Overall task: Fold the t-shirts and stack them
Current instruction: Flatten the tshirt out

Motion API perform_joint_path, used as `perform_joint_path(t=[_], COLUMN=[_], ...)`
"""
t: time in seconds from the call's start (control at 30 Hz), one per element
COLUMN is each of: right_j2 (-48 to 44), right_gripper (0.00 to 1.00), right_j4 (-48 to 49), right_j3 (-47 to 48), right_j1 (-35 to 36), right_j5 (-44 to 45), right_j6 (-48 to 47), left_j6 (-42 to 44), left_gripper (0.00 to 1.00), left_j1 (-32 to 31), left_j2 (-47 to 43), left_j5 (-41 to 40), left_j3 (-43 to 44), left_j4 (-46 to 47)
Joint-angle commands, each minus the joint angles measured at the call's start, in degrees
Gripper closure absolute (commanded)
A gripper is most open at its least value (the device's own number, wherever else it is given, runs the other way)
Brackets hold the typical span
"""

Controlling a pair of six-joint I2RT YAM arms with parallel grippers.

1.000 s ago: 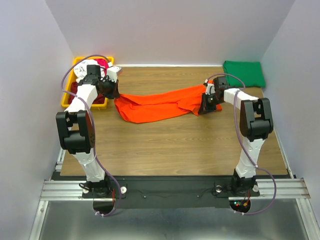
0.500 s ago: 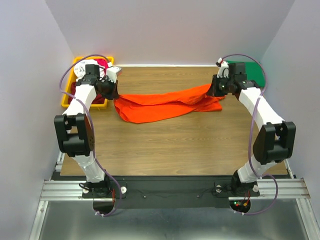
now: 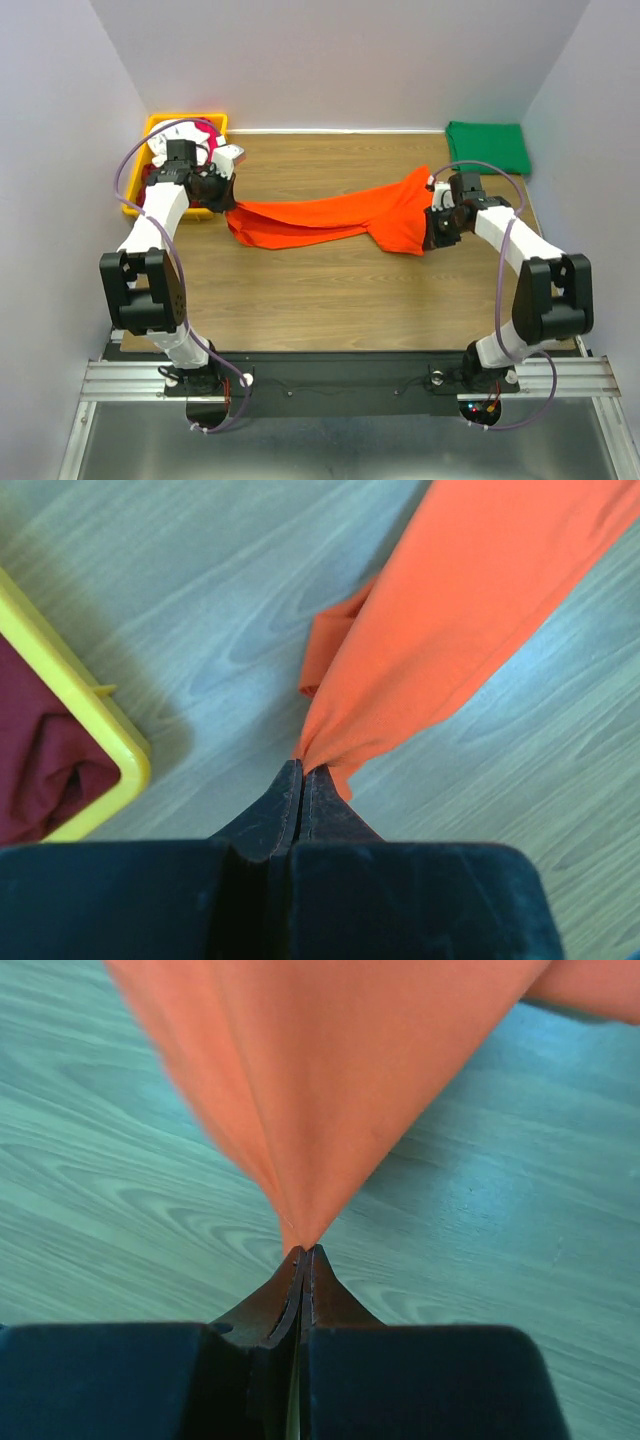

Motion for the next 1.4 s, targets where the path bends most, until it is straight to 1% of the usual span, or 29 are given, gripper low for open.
perform_joint_path(t=[0.0,0.03,0.07,0.1,0.13,0.23,0.27,0.3,0.4,0.47,0.7,0.8,0.87,0.97,1.0,1.03,1.07,1.13,1.17,1.23,1.33,1.37], right_j2=[6.57,7.82,8.96,10.19,10.64,11.08,11.52,11.87,12.75,12.93,15.47,17.41,19.42,21.10,22.15,22.59,23.03,23.04,22.34,17.52,8.56,6.45], right_gripper=[0.99,0.98,0.90,0.77,0.67,0.30,0.26,0.24,0.24,0.24,0.28,0.35,0.38,0.44,0.47,0.64,0.77,0.99,0.99,0.99,0.99,1.00], right_j4=[2.23,2.24,2.32,2.32,2.41,3.20,3.64,3.90,5.04,6.62,9.09,9.62,9.79,10.23,10.23,10.23,9.89,8.57,8.04,7.60,6.90,6.02], right_j3=[1.14,1.84,2.80,3.34,3.52,3.69,3.78,3.69,3.34,2.47,0.88,0.01,-0.26,-1.05,-1.23,-1.05,-0.79,0.00,0.18,-0.08,0.88,2.79], right_j1=[-0.31,-0.40,-0.31,-0.31,-0.31,-0.31,-0.22,-0.22,0.30,1.87,7.68,9.27,10.14,11.37,11.64,11.82,11.90,11.91,11.82,11.21,7.87,5.43], right_j5=[2.26,1.65,1.21,1.03,0.77,0.85,1.12,1.29,1.47,3.74,12.71,16.31,18.25,17.91,17.56,17.03,14.94,12.73,12.11,11.14,9.03,7.55], right_j6=[-1.29,-0.76,-0.06,0.99,1.52,3.10,3.55,3.72,5.74,6.71,8.56,8.39,8.21,7.77,7.68,7.25,7.15,7.07,6.98,5.84,4.52,3.47], left_j6=[1.24,1.15,1.14,1.14,1.23,1.23,1.32,1.32,1.06,0.88,0.88,0.71,0.53,0.35,0.35,0.35,0.18,0.09,0.00,0.00,0.35,0.35], left_gripper=[1.00,1.00,1.00,1.00,1.00,1.00,1.00,1.00,1.00,1.00,1.00,1.00,1.00,1.00,1.00,1.00,1.00,1.00,1.00,1.00,1.00,1.00], left_j1=[-0.17,-0.17,-0.26,-0.35,-0.35,-0.35,-0.35,-0.35,-0.44,-0.44,-0.44,-0.44,-0.44,-0.44,-0.44,-0.52,-0.44,-0.44,-0.52,-0.44,-0.44,-0.35], left_j2=[-1.21,-1.04,-0.69,-0.60,-0.42,-0.07,0.28,0.46,0.98,1.25,1.34,1.34,1.07,0.99,0.99,0.99,0.99,0.37,-0.07,-0.51,-1.04,-1.21], left_j5=[0.20,0.29,0.37,0.29,0.20,0.11,0.11,0.20,0.37,0.29,0.20,0.20,0.29,-0.15,-0.24,-0.33,-0.24,0.02,0.11,0.11,-0.15,-0.07], left_j3=[-1.27,-1.19,-1.10,-1.01,-1.01,-0.83,-0.92,-1.10,-1.54,-1.80,-2.33,-2.59,-2.77,-2.86,-2.94,-3.12,-3.29,-3.56,-3.56,-2.86,-1.28,0.12], left_j4=[0.02,0.11,0.11,0.28,0.37,0.46,0.55,0.64,1.16,1.60,2.31,2.75,2.92,3.19,3.19,3.27,3.27,3.27,3.27,2.66,1.52,1.34])
